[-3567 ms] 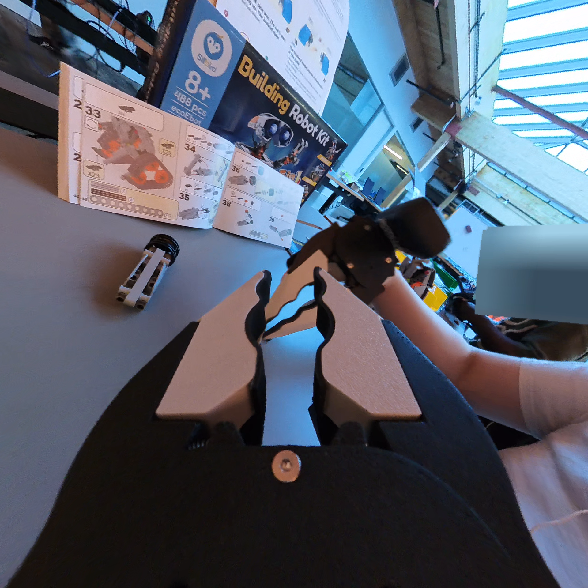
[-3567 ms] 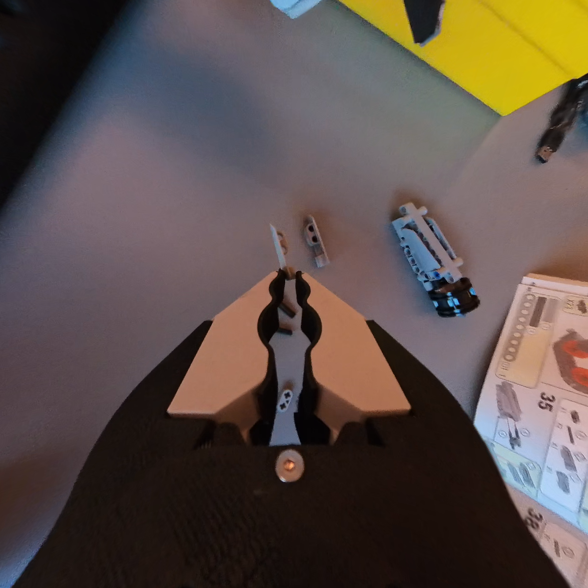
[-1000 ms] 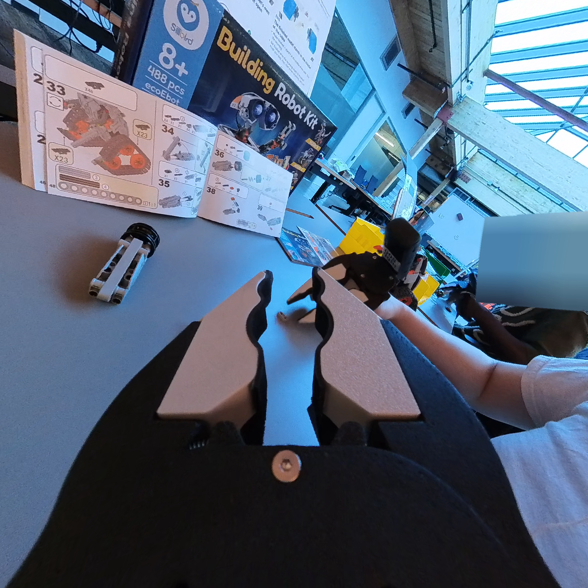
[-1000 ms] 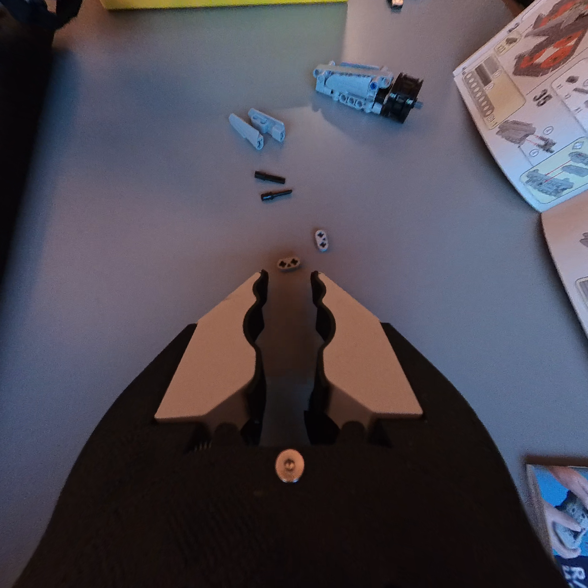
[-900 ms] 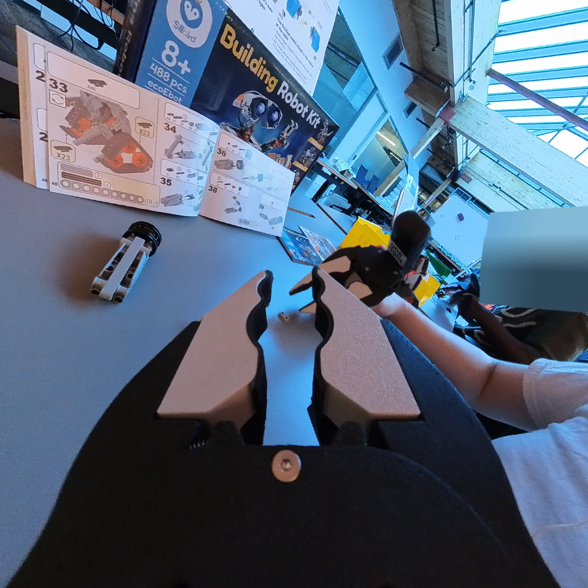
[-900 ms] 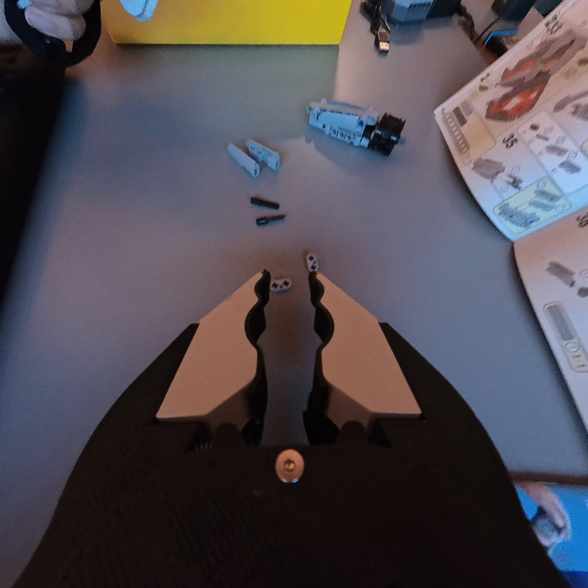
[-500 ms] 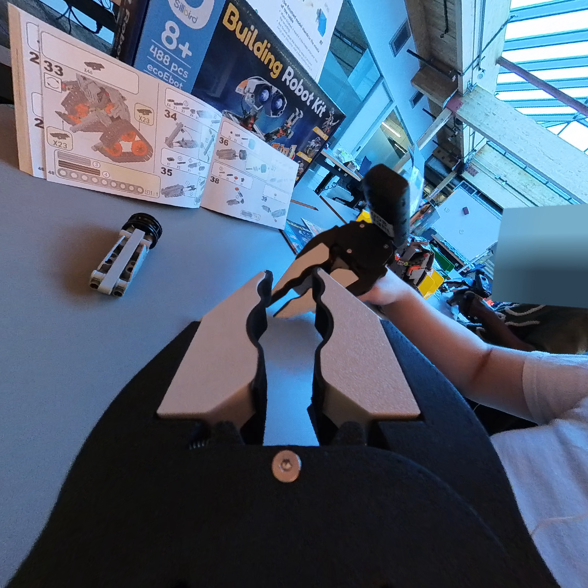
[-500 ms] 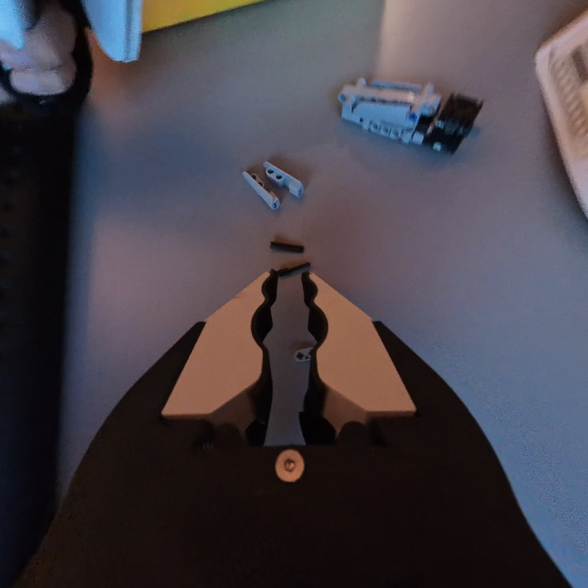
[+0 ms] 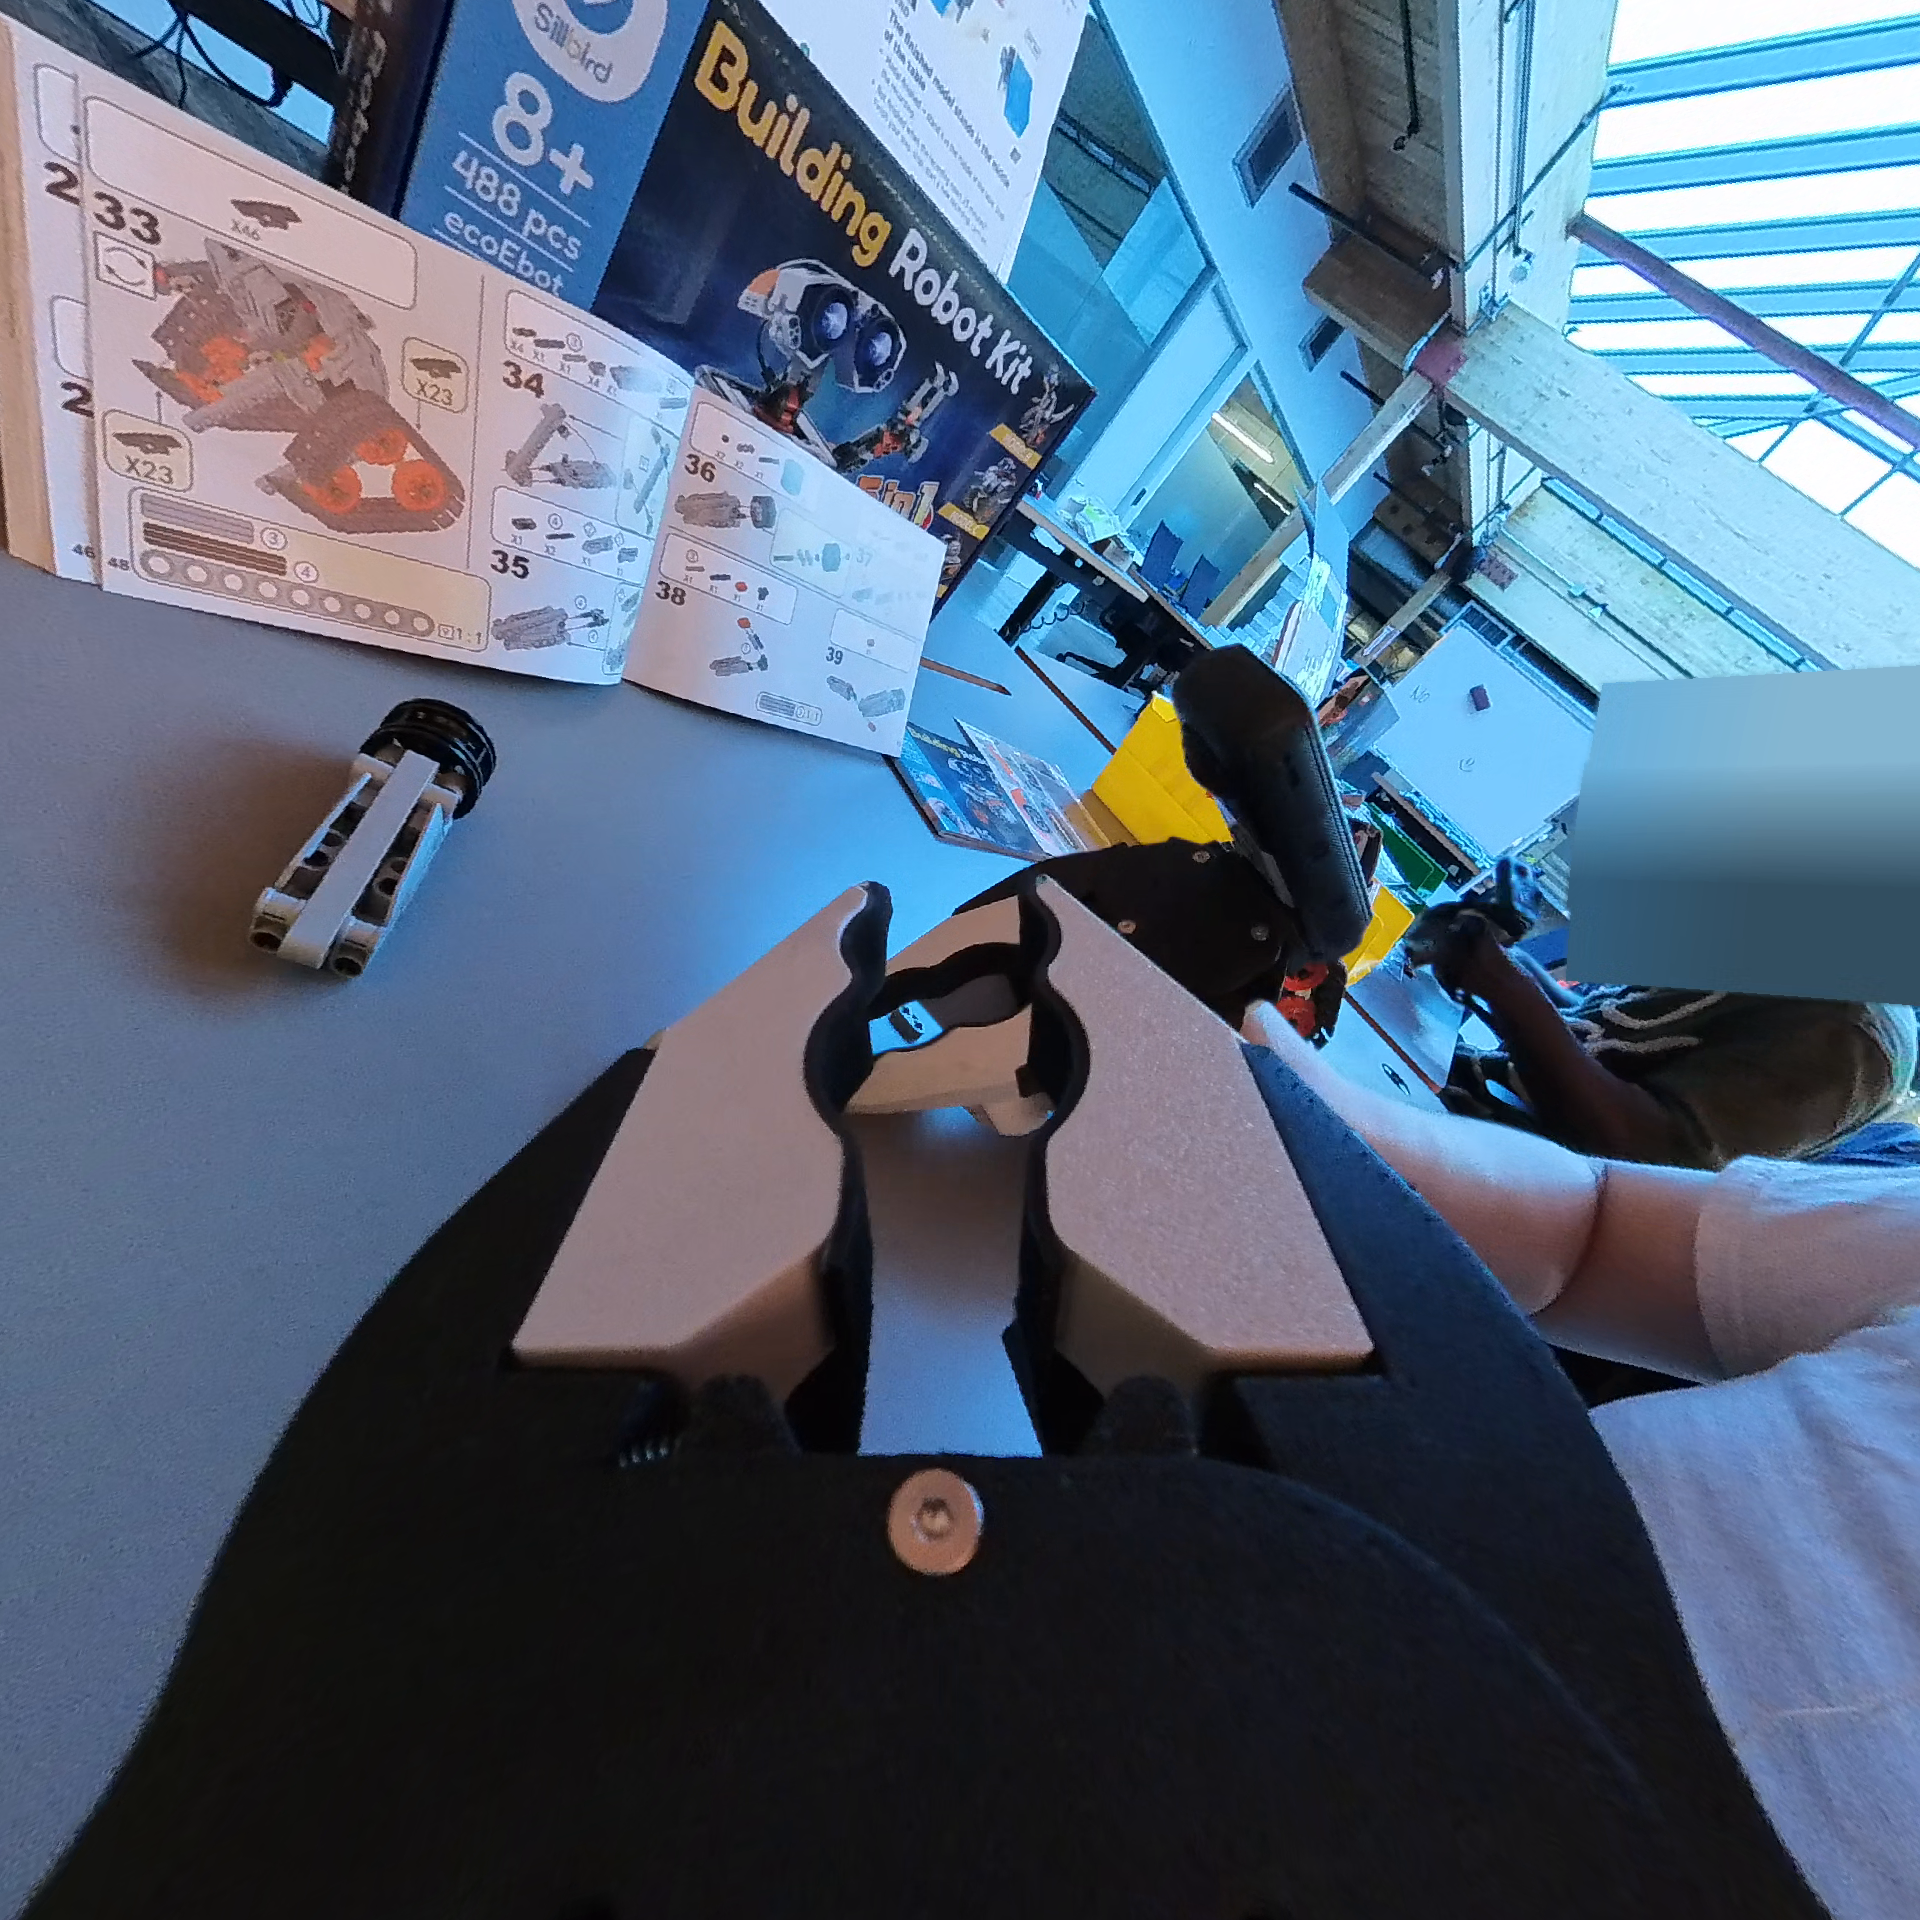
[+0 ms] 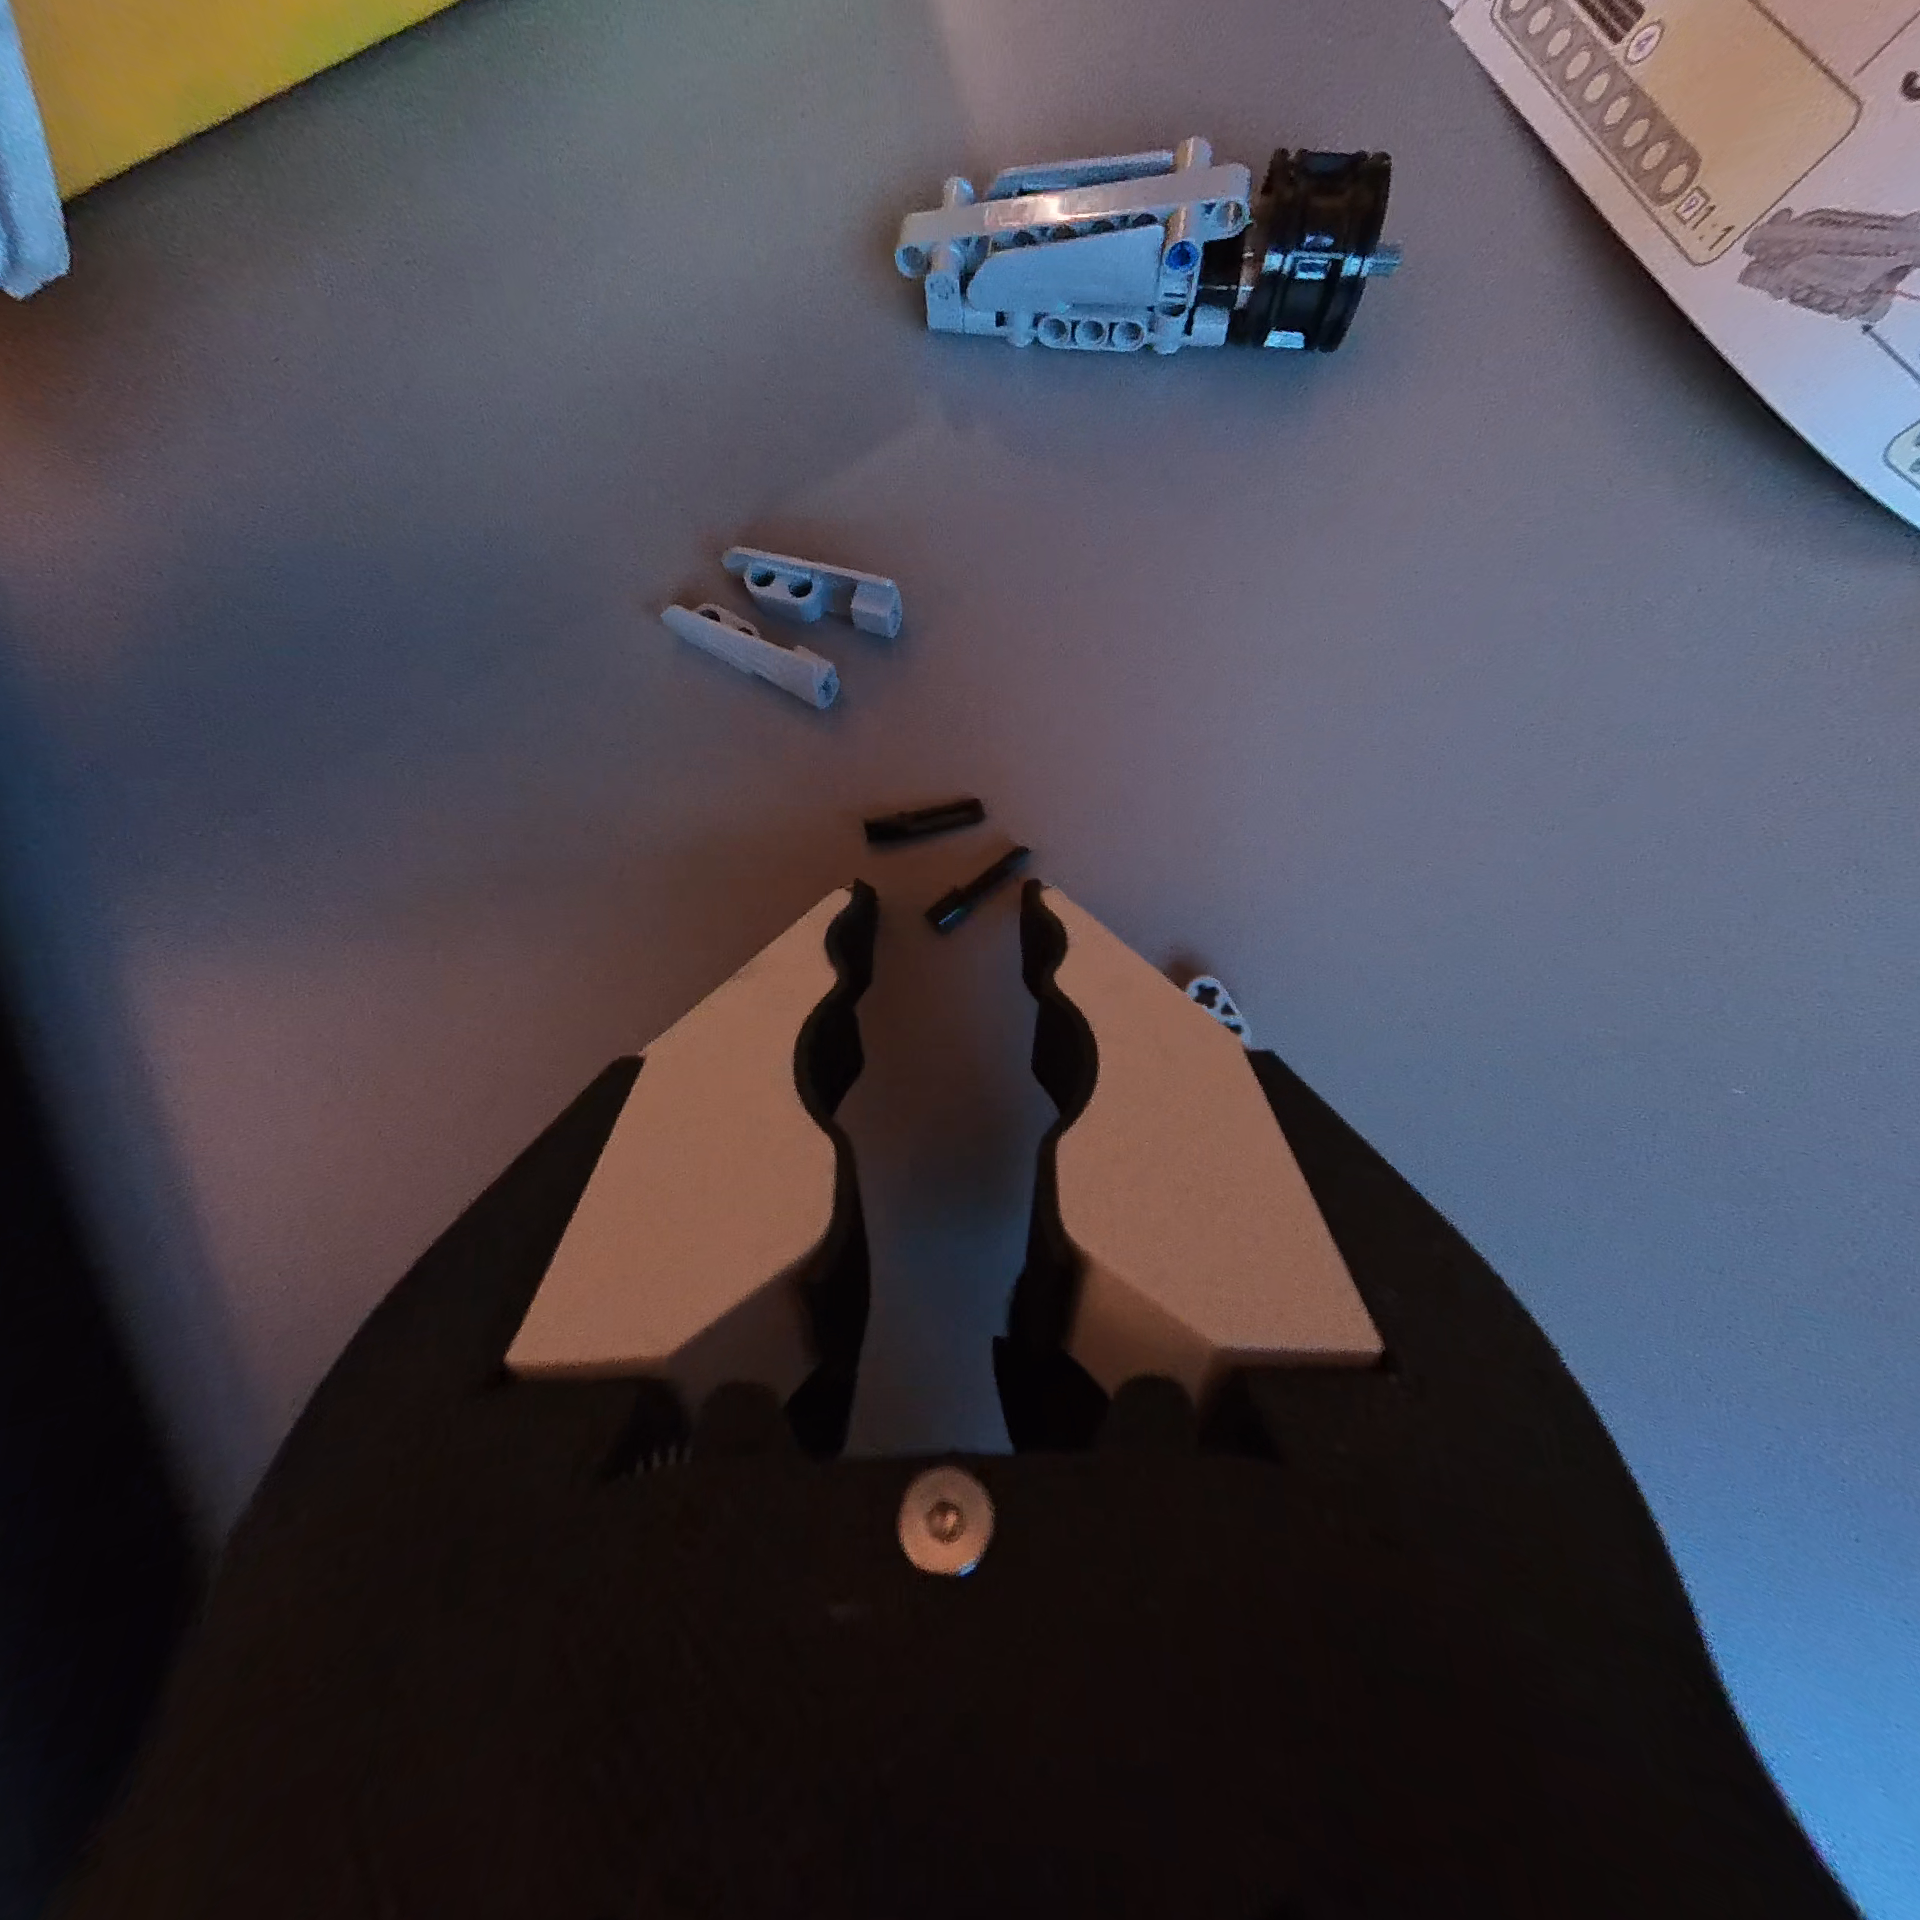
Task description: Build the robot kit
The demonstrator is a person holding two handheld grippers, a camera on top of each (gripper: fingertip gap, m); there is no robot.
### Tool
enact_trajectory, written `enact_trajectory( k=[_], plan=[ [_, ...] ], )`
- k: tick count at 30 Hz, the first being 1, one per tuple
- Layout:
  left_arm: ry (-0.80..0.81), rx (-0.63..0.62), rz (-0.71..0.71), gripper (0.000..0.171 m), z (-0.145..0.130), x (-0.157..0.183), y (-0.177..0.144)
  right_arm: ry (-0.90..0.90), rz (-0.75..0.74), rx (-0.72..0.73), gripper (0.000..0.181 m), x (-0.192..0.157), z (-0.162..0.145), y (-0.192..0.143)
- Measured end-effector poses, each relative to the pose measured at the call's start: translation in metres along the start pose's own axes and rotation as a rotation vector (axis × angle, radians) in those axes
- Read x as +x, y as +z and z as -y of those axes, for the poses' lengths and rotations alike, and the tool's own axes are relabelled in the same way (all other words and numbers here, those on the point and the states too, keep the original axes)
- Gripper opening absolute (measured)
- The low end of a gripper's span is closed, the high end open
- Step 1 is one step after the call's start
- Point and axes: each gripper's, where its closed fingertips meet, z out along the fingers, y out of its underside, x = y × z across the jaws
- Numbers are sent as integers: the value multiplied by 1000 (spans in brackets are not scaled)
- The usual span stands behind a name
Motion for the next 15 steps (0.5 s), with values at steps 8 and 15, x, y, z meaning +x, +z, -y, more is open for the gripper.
enact_trajectory(
  k=[8,15],
  plan=[
    [-11,-5,-10,23,-2,0,1,-73,118,23,4,-1,-9,-18],
    [103,-172,-133,26,-35,34,23,-298,167,343,2,-2,-15,-86]
  ],
)
